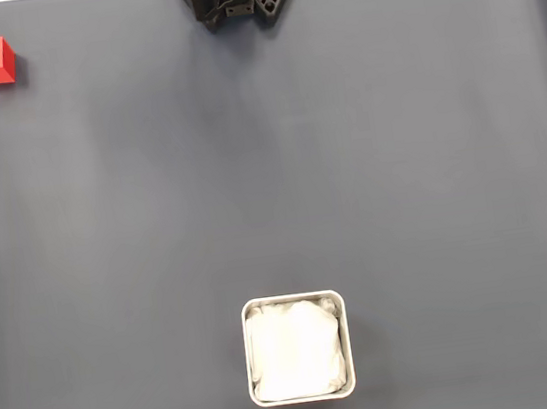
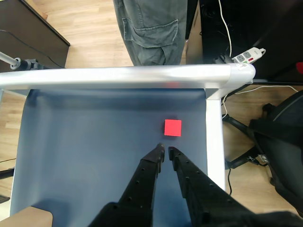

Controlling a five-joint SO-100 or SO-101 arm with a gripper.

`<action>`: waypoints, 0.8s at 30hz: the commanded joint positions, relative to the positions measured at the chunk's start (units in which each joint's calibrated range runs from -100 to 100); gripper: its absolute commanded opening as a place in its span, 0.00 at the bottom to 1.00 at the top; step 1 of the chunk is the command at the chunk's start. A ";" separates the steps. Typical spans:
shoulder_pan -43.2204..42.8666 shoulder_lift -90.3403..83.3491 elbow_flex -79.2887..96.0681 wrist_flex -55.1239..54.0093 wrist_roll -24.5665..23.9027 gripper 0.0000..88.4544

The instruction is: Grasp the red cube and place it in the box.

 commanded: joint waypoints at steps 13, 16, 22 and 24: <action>3.38 4.00 0.18 -4.83 0.39 0.11; 4.02 4.18 1.64 -6.47 0.73 0.13; 5.37 3.92 5.74 -10.00 1.47 0.16; 5.73 3.74 7.02 -10.82 1.66 0.17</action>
